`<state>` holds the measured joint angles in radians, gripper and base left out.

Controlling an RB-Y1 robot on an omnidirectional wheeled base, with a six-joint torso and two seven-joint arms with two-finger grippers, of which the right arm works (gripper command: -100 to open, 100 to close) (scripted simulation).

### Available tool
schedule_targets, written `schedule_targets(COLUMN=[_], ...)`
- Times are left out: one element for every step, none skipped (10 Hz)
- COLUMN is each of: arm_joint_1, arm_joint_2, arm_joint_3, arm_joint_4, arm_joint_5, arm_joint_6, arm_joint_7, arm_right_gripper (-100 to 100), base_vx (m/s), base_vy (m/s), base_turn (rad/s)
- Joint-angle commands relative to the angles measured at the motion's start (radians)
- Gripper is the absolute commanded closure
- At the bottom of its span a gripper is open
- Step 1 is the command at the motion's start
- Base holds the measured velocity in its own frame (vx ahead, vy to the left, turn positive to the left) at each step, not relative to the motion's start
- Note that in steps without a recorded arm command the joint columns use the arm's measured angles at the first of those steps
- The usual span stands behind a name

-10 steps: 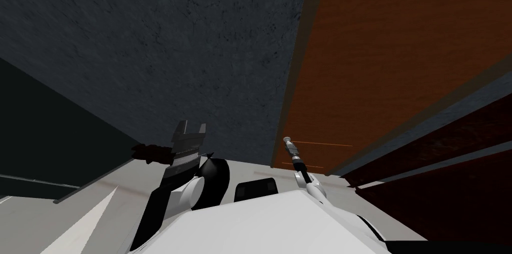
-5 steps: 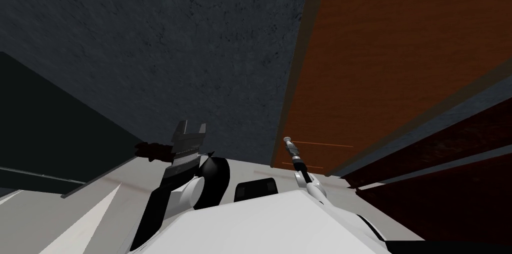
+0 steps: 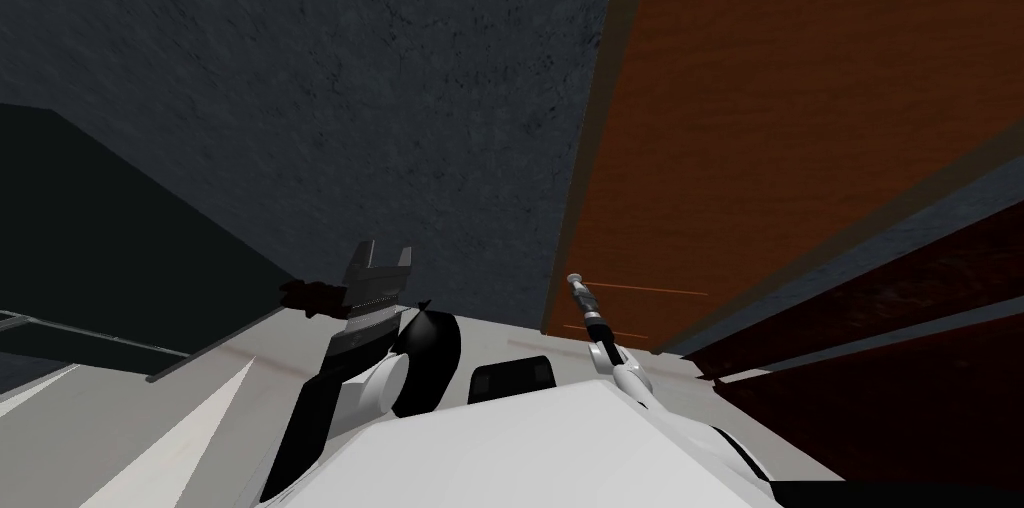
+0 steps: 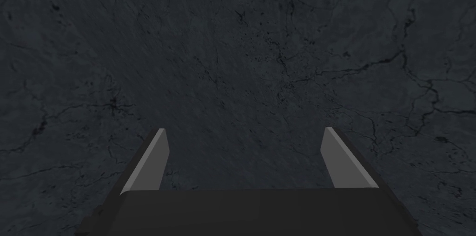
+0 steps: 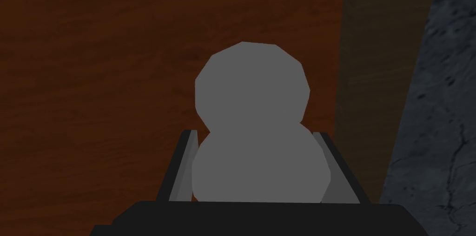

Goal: Pull the door open

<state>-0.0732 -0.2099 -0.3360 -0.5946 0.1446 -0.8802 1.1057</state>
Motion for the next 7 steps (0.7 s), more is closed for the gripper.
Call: schedule_targets(arm_joint_1=[0.003, 0.003, 0.003, 0.003, 0.003, 0.003, 0.003], arm_joint_2=[0.003, 0.002, 0.001, 0.001, 0.001, -0.001, -0.001], arm_joint_3=[0.009, 0.013, 0.017, 0.017, 0.021, 0.026, 0.026], arm_joint_4=[-0.004, -0.004, -0.004, -0.004, -0.004, -0.005, -0.005], arm_joint_5=[-0.011, -0.019, -0.026, -0.026, -0.034, -0.043, -0.043], arm_joint_6=[0.003, 0.003, 0.003, 0.003, 0.004, 0.004, 0.004], arm_joint_7=[-0.050, -0.078, -0.106, -0.114, -0.144, -0.173, -0.182], arm_right_gripper=[100, 100, 100, 100, 100, 100, 100], base_vx=[-0.034, -0.036, -0.032, -0.021, -0.021, -0.032, -0.023], base_vy=[-0.009, -0.013, -0.017, -0.010, -0.005, -0.008, -0.008], base_turn=[0.036, 0.038, 0.044, 0.015, 0.022, 0.043, 0.018])
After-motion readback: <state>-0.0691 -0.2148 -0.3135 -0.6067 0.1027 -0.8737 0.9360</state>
